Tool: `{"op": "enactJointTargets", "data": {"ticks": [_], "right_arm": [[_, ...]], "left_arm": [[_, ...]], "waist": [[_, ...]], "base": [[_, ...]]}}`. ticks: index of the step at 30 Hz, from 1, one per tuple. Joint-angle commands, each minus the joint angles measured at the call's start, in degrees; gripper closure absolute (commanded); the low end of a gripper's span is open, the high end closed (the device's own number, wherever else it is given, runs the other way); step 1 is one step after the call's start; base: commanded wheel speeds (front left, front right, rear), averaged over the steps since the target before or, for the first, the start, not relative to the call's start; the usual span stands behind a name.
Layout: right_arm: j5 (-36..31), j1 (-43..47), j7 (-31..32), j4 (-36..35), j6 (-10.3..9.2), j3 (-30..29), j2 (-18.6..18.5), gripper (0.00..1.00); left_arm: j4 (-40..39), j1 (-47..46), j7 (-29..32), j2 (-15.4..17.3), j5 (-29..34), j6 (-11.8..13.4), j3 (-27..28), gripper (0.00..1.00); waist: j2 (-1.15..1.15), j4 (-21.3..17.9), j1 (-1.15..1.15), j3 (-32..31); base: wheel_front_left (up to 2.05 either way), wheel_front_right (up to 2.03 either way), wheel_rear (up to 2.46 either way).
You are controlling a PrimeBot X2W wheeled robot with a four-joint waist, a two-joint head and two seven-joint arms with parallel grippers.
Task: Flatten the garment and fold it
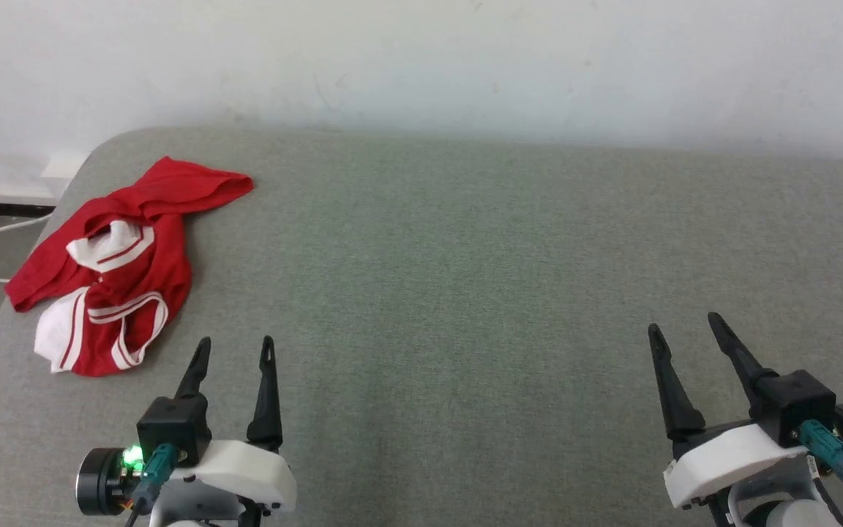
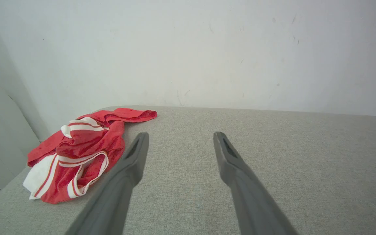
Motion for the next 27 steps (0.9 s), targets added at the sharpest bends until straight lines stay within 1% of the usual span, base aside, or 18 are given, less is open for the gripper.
{"op": "enactJointTargets", "data": {"ticks": [1, 27], "right_arm": [[0.02, 0.37, -0.61, 0.16, -0.05, 0.19, 0.09, 0.0], [1.52, 1.28, -3.71, 1.28, -0.07, 1.54, 0.14, 0.0]], "left_arm": [[-0.07, 0.68, -0.63, 0.0, -0.42, 0.73, -0.06, 0.0], [-0.1, 2.13, -3.74, 0.0, -0.82, 0.71, -0.13, 0.0]], "waist": [[0.0, 1.29, 0.0, -0.11], [0.0, 10.71, 0.0, -1.06]], "base": [[0.0, 0.0, 0.0], [0.0, 0.0, 0.0]]}}
